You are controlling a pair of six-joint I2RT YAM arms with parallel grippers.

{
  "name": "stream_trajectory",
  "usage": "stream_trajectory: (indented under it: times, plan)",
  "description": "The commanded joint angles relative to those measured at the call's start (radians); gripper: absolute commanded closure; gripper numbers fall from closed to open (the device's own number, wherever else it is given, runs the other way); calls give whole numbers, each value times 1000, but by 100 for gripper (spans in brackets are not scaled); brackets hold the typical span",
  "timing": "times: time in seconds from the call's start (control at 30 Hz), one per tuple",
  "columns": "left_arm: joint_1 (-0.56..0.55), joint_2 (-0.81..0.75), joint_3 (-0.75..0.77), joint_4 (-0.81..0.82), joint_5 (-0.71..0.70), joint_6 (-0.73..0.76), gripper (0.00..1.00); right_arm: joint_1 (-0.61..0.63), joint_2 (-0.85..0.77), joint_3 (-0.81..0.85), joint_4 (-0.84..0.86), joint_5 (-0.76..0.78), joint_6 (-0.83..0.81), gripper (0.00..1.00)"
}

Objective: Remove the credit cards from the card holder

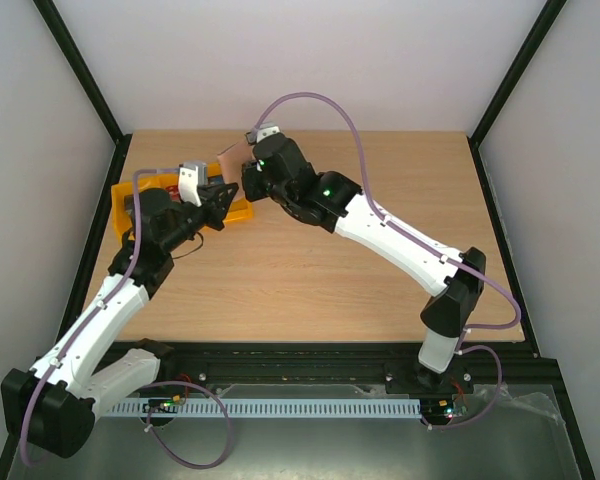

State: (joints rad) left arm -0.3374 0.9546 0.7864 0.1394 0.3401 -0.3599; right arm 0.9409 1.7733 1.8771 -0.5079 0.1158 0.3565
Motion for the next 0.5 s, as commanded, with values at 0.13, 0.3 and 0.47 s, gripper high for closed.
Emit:
stream_trajectory:
  times: [0.13,0.3,0.47]
  plan:
    - [-5,-23,18,52,3,22,98,-2,29,25,-111,49,19,91]
    - [-2,-37,-4,76,8,24,98,-10,28,20,-145,95,20,98]
    - [18,-60,-25,83,52,27,98,-81,-7,-30,-194,157,6,98]
